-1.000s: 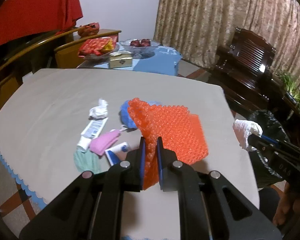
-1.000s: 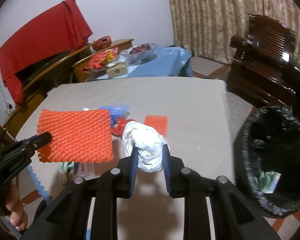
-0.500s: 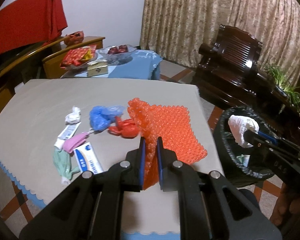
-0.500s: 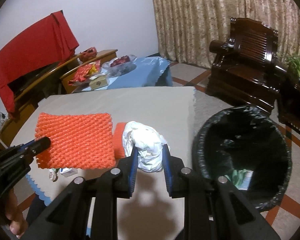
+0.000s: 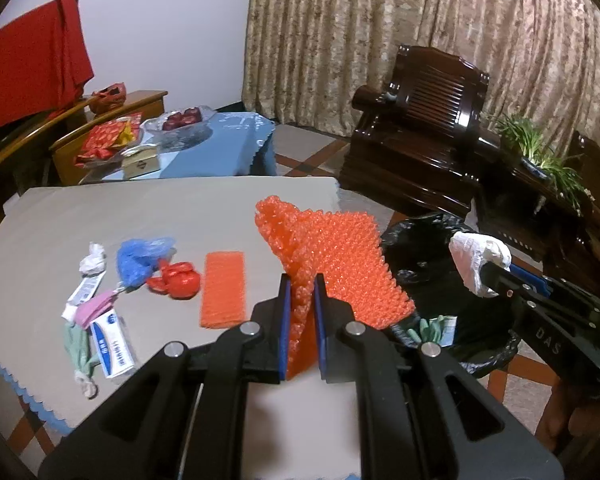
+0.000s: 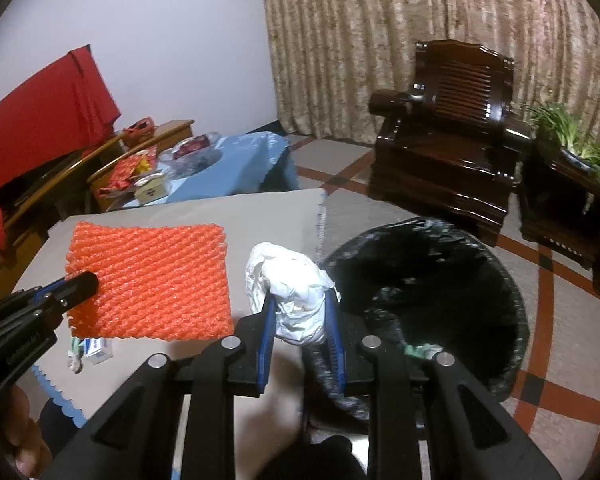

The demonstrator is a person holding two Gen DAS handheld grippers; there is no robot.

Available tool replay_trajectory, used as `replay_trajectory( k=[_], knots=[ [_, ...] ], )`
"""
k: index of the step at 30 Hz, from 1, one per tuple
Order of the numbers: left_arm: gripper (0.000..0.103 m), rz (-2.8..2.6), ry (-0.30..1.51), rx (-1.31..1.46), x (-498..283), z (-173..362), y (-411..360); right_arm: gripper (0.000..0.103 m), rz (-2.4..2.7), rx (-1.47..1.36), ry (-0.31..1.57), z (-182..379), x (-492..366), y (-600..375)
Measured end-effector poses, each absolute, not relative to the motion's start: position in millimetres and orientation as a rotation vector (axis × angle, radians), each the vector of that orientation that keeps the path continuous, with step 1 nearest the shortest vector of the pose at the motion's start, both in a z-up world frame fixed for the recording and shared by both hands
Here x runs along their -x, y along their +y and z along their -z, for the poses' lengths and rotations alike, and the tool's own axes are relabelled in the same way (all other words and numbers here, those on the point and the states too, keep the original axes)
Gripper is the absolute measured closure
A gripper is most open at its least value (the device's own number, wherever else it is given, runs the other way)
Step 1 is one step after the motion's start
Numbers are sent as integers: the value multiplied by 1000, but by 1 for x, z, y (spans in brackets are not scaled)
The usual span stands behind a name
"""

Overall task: Collect trash
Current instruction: 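Carry the orange net and tissue over the bin and open both tools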

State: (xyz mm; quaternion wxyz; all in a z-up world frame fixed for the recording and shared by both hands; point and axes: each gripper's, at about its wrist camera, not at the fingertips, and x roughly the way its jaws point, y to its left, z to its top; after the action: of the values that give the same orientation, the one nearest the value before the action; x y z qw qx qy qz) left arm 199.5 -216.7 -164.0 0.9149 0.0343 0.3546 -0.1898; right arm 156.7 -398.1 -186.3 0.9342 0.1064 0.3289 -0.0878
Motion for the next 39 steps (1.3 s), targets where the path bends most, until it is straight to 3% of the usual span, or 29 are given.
replay_trajectory(
  k=[13,29,34,38,39],
  knots=[
    [93,489,754,-102,-208,182,-317,79,293,-260,709,208,-156,-488],
    [91,585,863,-199,-238,254,-412,78,382,-326,853,288,-172,-562],
    [77,589,909,-227,-247,279,-419,66,398,-339,892,305,-174,-567],
    [76,576,931,-245,-247,290,-410,66,410,-358,902,311,-164,-565],
    [71,569,933,-247,-246,290,-403,66,412,-361,900,310,-161,-563]
  ],
)
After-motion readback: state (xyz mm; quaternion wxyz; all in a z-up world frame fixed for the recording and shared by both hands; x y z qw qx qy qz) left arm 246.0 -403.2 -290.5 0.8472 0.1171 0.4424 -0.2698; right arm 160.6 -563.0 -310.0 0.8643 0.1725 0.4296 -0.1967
